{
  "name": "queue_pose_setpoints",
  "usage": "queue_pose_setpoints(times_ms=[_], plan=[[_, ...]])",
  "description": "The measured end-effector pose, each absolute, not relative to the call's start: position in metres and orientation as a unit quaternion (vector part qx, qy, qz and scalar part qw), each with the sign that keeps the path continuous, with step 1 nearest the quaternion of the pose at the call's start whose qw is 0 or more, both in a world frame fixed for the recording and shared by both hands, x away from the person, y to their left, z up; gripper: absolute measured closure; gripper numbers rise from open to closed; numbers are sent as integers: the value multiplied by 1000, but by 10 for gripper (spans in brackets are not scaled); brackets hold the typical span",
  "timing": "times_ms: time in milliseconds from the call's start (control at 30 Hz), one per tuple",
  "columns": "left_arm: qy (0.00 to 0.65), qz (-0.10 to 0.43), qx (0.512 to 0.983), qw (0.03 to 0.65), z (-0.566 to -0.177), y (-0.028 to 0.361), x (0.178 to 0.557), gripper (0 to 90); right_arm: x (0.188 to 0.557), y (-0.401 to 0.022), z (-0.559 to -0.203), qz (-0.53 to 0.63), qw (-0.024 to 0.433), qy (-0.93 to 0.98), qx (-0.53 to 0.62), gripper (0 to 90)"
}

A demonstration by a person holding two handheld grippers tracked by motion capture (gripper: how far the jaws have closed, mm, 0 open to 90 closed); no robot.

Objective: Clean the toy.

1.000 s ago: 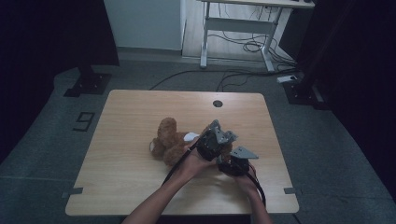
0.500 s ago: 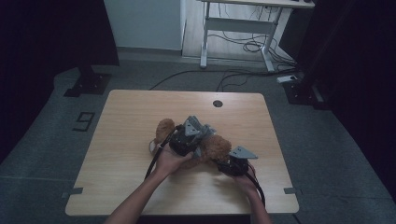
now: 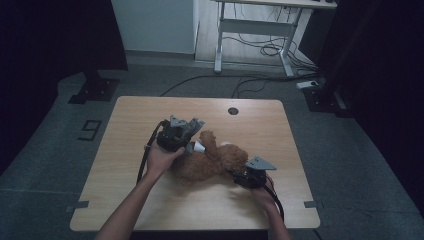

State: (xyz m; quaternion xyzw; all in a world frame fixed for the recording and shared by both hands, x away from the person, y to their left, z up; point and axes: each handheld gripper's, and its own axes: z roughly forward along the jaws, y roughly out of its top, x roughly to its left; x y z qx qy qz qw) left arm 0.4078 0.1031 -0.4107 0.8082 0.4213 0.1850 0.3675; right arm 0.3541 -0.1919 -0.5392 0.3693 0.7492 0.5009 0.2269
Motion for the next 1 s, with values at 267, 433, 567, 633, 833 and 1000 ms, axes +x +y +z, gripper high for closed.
queue_pose_setpoints(times_ms=[267, 433, 567, 633, 833, 1000], plan=[[379, 111, 838, 377, -423, 44, 413, 764, 353, -192, -539, 498, 229, 752, 367, 386], [339, 89, 851, 390, -425, 33, 395, 767, 353, -195, -540, 495, 227, 756, 363, 383], [336, 44, 846, 412, -430, 46, 388, 767, 352, -195, -540, 494, 227, 757, 362, 382], [338, 29, 844, 416, -435, 54, 387, 766, 352, -194, -539, 493, 228, 758, 361, 380], [338, 47, 847, 409, -436, 66, 379, 765, 352, -193, -539, 492, 231, 759, 360, 379], [347, 122, 845, 387, -421, 72, 377, 764, 351, -193, -539, 491, 231, 758, 362, 381]])
